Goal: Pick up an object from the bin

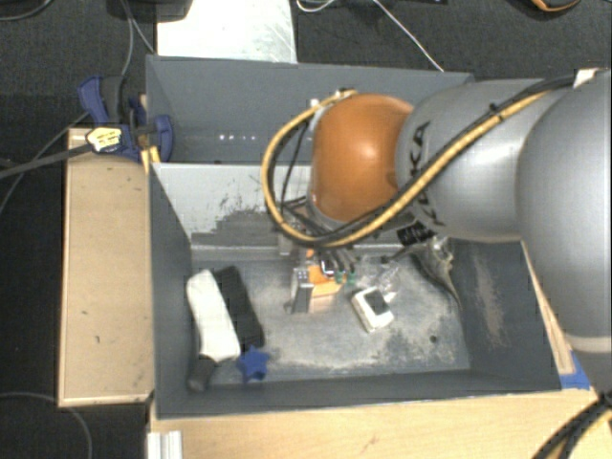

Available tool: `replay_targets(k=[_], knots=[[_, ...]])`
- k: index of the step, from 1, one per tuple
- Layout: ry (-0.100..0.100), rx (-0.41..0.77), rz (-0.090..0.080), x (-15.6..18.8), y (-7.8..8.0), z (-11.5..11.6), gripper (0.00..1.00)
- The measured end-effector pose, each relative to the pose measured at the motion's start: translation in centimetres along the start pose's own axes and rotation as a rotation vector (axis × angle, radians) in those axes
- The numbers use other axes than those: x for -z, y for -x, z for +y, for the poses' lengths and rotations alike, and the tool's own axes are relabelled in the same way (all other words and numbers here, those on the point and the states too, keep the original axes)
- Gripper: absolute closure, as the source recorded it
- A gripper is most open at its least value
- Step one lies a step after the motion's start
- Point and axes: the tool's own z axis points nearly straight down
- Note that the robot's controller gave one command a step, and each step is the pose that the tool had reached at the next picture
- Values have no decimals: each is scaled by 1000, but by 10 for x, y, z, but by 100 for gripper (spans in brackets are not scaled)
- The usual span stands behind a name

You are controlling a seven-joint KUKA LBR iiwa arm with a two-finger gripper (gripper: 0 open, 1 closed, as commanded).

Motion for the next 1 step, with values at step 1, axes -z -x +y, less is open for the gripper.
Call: replay_targets(k=[1], knots=[[0,-2,0,0,0,0,0]])
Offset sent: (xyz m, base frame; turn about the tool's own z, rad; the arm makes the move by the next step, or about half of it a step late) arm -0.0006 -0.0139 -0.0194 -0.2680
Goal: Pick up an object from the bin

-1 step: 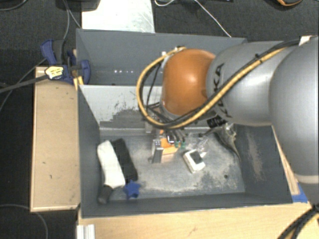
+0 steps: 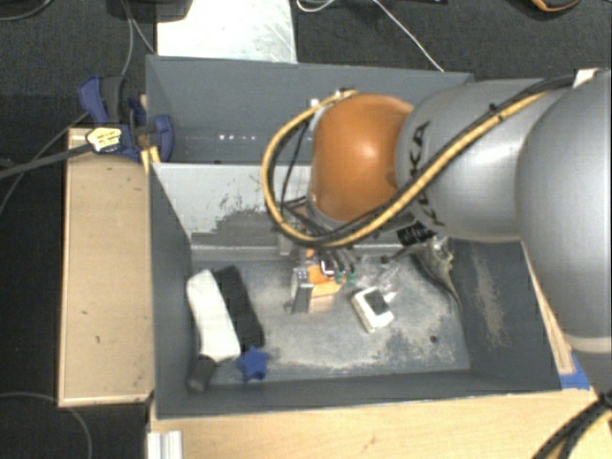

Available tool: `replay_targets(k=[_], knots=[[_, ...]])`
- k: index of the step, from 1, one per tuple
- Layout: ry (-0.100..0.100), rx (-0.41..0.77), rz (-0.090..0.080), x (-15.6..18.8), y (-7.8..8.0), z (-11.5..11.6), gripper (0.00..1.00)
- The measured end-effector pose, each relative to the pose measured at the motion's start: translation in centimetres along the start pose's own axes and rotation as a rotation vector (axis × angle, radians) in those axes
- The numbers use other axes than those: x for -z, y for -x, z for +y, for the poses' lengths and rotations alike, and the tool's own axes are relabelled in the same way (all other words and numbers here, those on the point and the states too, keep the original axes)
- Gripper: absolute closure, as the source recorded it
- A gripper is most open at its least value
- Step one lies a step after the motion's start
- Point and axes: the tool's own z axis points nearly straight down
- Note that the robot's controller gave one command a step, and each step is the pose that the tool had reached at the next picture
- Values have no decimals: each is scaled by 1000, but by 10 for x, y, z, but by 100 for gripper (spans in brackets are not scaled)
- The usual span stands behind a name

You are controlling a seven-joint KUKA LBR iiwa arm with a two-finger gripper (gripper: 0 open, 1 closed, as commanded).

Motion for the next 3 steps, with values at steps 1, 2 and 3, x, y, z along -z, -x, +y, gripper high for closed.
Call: replay_targets(k=[1,2,3], knots=[[0,226,-1,-15,0,-11,0],[0,-64,1,-13,-14,-22,0],[0,-98,1,-12,-15,-23,0]])
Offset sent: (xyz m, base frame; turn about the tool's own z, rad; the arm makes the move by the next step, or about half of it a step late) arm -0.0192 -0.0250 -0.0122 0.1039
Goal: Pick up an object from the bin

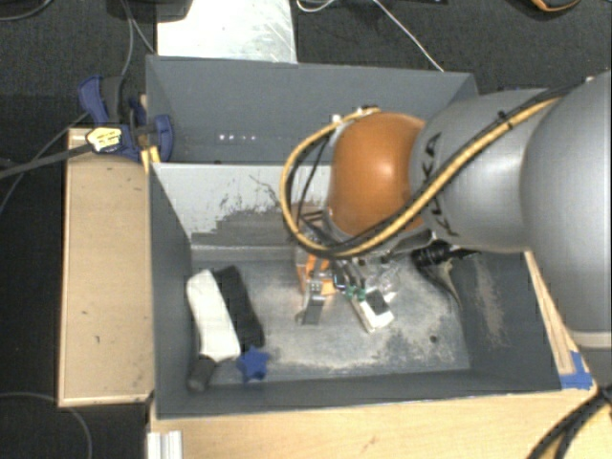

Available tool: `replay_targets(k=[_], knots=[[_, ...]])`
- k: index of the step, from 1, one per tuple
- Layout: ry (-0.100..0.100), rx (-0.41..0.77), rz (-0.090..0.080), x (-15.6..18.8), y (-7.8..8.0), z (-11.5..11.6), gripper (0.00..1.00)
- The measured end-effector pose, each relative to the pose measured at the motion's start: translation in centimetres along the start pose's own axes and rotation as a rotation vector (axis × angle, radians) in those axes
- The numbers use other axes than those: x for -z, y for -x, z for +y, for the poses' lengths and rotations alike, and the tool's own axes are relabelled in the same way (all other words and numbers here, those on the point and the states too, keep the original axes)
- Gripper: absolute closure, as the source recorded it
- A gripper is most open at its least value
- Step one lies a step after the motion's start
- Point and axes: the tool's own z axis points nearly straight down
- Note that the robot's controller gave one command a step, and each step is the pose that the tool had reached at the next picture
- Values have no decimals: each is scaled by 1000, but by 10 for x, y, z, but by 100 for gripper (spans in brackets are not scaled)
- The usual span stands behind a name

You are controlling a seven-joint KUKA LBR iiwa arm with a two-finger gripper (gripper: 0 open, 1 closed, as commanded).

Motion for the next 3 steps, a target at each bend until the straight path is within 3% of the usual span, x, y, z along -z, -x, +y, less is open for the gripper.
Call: replay_targets(k=[1,2,3], knots=[[0,106,0,9,-42,-49,0],[1,24,-1,95,0,-41,0],[3,1,-9,82,28,-25,0]])
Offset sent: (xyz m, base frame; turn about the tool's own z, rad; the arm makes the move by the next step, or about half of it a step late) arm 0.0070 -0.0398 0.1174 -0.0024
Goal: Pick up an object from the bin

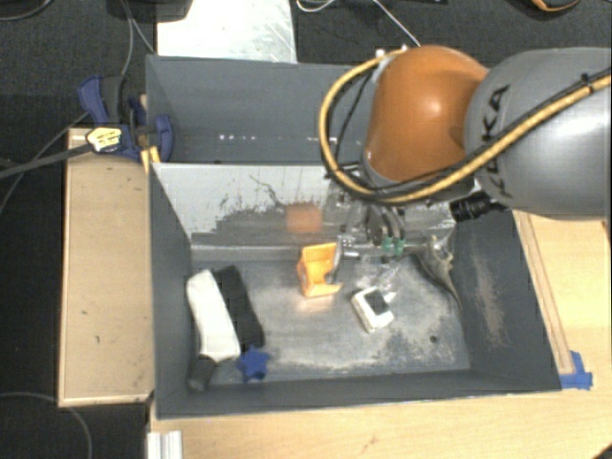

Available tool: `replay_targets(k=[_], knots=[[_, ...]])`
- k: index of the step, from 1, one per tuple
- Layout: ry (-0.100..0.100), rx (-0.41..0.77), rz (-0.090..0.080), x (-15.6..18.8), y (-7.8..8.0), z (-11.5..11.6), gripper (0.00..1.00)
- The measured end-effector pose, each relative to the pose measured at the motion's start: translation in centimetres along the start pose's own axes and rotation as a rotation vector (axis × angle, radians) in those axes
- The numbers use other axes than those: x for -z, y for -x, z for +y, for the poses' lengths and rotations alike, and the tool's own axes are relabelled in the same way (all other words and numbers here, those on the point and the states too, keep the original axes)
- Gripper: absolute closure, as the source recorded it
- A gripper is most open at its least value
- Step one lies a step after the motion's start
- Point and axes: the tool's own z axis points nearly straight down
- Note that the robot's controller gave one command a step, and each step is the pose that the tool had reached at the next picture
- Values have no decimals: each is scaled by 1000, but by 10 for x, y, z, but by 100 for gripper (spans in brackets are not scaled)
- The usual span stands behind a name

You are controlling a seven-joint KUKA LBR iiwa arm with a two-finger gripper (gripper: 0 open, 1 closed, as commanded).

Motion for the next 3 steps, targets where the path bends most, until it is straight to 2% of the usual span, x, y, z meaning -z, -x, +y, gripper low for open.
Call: replay_targets(k=[1,2,3], knots=[[-2,65,12,-62,-22,17,0],[3,94,-11,23,-13,20,0],[-4,77,16,-47,-18,-50,0]])
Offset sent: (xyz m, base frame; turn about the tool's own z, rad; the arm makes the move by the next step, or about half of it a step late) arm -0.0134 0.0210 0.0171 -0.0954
